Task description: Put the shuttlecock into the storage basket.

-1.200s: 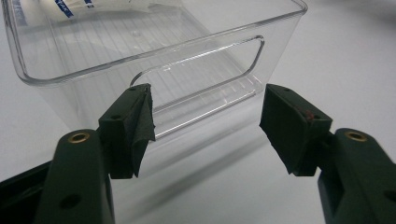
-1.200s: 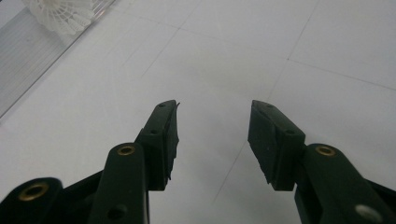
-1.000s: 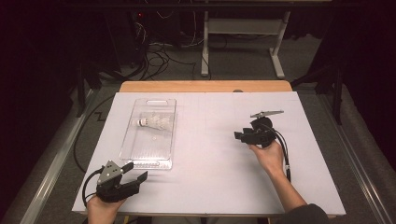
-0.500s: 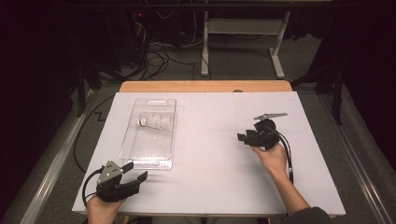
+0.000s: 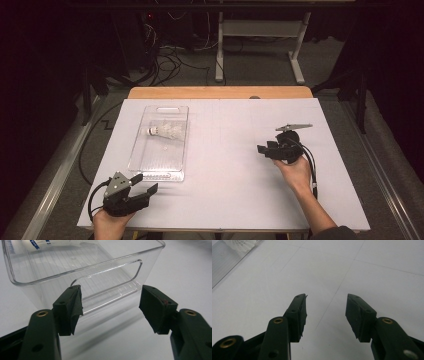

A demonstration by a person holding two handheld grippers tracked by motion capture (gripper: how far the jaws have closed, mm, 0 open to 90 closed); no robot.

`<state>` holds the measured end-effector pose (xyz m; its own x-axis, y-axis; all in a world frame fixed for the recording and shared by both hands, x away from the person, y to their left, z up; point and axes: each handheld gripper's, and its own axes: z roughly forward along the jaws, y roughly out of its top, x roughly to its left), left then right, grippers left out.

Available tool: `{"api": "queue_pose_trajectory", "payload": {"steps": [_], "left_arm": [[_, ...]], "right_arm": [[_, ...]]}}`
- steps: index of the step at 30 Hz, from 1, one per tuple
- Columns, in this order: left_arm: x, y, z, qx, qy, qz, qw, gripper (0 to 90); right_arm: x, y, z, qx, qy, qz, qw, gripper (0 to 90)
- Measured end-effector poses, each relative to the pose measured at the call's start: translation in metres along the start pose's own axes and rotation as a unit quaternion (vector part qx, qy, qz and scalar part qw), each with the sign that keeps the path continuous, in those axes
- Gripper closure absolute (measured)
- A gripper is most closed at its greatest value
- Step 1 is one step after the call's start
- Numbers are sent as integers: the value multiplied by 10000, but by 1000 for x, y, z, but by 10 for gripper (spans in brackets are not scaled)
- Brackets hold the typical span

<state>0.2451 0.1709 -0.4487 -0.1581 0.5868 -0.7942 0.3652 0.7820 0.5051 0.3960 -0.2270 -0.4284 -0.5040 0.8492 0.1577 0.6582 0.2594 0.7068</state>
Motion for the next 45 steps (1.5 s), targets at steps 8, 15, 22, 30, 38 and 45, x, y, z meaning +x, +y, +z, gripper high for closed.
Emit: {"api": "queue_pose_trajectory", "payload": {"steps": [8,15,22,30,38,45], "left_arm": [[0,0,0,0,14,-26,10000,357],[0,0,0,-2,4,-1,10000,357],[0,0,0,-2,-16,26,10000,357],[0,0,0,-4,-12,14,10000,357],[0,0,0,-7,-6,-2,10000,357],[0,0,1,-8,-2,-3,10000,357]], "right_arm": [[-3,-5,-5,-15,-21,44,10000,516],[-5,-10,-8,-32,-24,54,10000,512],[-7,-14,-11,-30,-4,87,10000,505],[-9,-19,-16,-65,-30,89,9999,500],[-8,-22,-21,-147,-30,86,9999,485],[-9,-26,-24,-188,-89,48,9998,462]]}}
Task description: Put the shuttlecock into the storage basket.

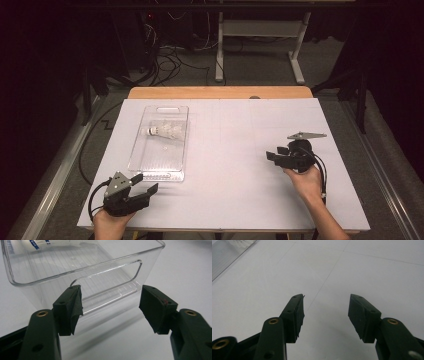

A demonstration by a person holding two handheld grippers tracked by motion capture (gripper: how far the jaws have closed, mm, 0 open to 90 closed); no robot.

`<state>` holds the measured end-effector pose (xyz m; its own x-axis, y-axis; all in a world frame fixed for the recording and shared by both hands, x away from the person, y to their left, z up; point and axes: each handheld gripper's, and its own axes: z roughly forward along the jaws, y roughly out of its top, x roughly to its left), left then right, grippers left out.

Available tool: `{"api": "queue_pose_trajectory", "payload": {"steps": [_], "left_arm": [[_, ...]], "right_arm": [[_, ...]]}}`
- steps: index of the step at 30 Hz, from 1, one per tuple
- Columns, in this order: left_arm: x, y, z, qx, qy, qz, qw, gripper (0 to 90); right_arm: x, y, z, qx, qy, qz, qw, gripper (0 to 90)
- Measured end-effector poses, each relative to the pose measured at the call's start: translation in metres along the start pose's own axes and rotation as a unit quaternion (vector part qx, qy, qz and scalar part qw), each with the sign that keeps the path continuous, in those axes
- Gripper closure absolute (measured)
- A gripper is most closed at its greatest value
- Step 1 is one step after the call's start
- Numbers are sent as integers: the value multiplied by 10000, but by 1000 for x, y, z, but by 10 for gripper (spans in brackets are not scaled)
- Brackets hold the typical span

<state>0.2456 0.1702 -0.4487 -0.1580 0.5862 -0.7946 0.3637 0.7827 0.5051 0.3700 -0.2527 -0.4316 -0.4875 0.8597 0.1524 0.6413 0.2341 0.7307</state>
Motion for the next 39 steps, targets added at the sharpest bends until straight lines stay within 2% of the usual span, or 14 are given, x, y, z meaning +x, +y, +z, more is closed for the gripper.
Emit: {"api": "queue_pose_trajectory", "payload": {"steps": [13,39], "left_arm": [[0,0,0,-1,2,13,10000,357],[0,1,1,-16,4,19,10000,359]], "right_arm": [[-2,-8,-7,-75,-53,-38,10000,450],[-8,-32,-21,-172,-92,67,9998,433]]}}
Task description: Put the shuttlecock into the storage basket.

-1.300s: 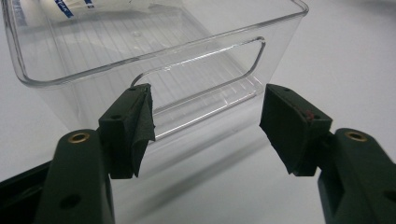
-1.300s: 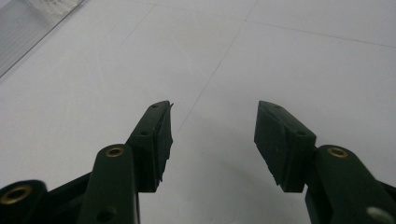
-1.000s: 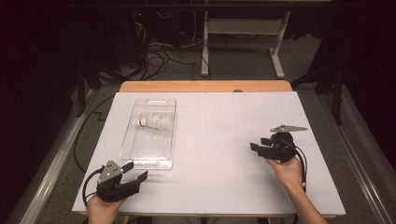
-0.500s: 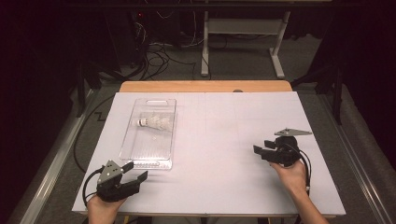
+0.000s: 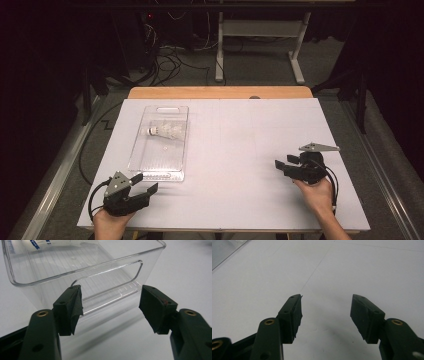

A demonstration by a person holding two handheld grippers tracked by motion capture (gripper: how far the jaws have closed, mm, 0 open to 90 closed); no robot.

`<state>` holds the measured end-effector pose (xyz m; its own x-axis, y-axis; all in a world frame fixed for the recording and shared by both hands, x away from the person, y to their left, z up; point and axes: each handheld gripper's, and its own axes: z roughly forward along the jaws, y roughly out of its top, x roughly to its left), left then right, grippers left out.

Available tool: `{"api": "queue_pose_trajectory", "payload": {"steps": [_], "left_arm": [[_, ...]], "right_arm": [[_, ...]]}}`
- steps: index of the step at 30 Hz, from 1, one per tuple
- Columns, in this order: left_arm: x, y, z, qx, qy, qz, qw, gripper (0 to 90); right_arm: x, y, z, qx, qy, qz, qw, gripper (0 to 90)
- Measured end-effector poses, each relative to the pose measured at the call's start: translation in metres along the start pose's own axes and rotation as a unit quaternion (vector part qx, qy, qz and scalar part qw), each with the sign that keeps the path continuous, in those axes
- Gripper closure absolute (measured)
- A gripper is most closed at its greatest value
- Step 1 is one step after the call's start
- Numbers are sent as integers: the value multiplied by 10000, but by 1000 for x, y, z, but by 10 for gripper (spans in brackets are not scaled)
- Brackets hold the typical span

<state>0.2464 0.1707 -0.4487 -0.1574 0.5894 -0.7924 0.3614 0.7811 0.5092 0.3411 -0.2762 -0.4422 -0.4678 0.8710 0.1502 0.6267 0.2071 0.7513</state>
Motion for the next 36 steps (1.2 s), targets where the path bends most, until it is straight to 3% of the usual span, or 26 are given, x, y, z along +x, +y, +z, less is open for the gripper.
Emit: {"api": "queue_pose_trajectory", "payload": {"steps": [22,36], "left_arm": [[0,-1,-1,-25,17,-17,10000,358],[-1,0,-1,-69,47,-66,9999,358]], "right_arm": [[-2,-20,-11,-158,-61,110,9998,420],[-14,-42,-28,-264,-114,306,9991,404]]}}
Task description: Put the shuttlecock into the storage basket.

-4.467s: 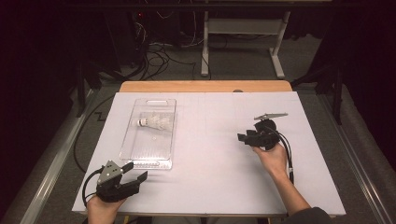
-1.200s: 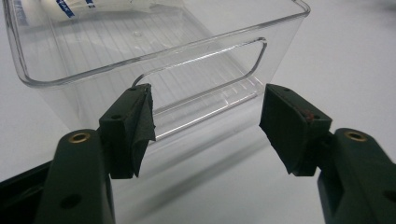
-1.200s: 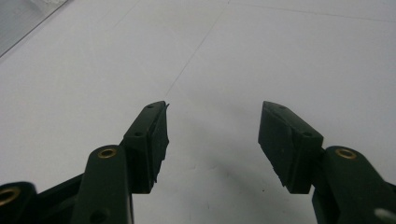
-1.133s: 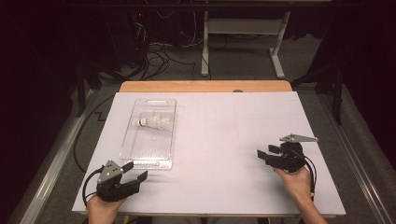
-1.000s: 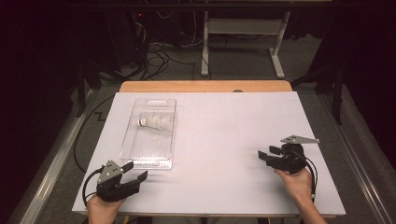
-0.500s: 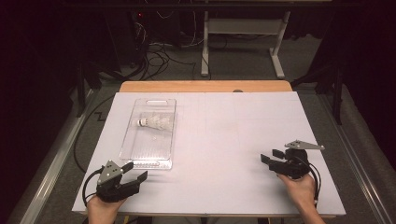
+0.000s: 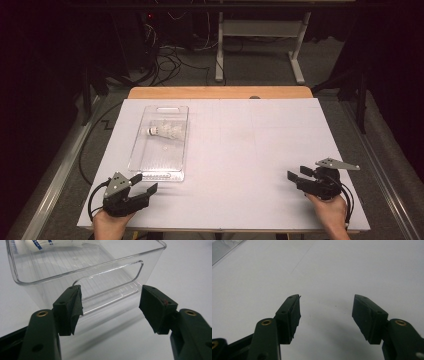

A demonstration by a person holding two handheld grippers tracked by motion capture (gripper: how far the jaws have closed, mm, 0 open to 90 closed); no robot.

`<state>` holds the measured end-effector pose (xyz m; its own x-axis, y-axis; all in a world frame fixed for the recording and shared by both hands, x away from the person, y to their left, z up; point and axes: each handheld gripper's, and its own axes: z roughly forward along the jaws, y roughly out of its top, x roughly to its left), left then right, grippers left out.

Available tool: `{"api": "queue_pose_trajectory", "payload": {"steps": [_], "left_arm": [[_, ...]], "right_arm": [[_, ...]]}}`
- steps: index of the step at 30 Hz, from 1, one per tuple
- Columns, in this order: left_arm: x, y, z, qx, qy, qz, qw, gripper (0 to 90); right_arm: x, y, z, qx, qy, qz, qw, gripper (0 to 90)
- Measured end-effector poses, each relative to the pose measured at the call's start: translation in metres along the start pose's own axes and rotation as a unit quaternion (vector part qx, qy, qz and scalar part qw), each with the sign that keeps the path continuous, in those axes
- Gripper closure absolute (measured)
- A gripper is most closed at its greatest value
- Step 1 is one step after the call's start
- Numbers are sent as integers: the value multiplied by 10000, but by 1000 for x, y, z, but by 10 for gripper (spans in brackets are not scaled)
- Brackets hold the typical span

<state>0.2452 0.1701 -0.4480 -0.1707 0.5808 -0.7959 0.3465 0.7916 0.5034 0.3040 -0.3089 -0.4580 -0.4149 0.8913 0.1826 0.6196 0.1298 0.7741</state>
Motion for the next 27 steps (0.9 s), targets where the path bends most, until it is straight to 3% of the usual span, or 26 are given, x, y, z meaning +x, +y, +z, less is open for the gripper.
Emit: {"api": "queue_pose_trajectory", "payload": {"steps": [19,27], "left_arm": [[-1,0,0,22,30,-78,10000,357],[0,1,-1,33,-44,-4,10000,357]], "right_arm": [[2,-14,-7,-196,41,-36,9998,389],[1,-18,-15,-344,71,50,9994,378]]}}
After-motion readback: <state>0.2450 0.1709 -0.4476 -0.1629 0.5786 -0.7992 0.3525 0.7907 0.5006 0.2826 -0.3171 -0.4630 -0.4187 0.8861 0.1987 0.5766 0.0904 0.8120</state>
